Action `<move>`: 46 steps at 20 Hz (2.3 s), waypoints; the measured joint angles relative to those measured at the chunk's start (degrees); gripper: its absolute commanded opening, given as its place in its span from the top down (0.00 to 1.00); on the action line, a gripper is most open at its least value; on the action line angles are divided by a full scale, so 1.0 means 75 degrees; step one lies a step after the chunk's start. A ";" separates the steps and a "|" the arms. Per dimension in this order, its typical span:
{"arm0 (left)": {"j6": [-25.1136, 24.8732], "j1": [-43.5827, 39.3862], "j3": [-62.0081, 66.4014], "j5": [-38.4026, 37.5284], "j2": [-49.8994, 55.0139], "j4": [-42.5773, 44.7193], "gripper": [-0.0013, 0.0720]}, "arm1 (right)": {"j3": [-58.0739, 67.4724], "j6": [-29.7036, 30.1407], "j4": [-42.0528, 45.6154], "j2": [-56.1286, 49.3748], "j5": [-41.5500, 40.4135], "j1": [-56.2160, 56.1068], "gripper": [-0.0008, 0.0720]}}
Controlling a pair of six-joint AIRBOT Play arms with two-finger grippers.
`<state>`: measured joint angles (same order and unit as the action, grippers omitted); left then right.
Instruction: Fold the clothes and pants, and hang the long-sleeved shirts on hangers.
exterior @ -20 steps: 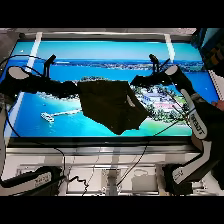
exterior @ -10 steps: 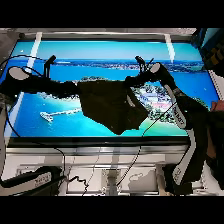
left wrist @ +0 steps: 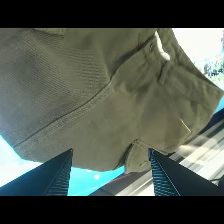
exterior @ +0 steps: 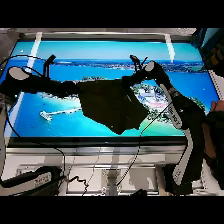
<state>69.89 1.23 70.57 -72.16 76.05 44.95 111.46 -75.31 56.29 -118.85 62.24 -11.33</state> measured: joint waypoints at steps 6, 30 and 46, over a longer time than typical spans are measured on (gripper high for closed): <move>0.0000 0.0000 0.0000 0.0015 0.0000 0.0000 0.28 | 0.0784 -0.0353 0.1087 0.0233 -0.1480 0.0178 0.93; 0.0000 -0.0003 -0.0003 0.0017 0.0000 -0.0003 0.28 | -0.0831 -0.1005 0.0635 0.1431 0.4963 0.3535 0.25; 0.0000 -0.0003 0.0000 0.0160 0.0000 -0.0006 0.28 | -0.2008 -0.2955 0.2416 0.1550 0.4301 0.1996 0.14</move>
<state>69.89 1.21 70.57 -70.96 76.05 44.91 96.40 -97.47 74.41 -107.22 94.50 3.64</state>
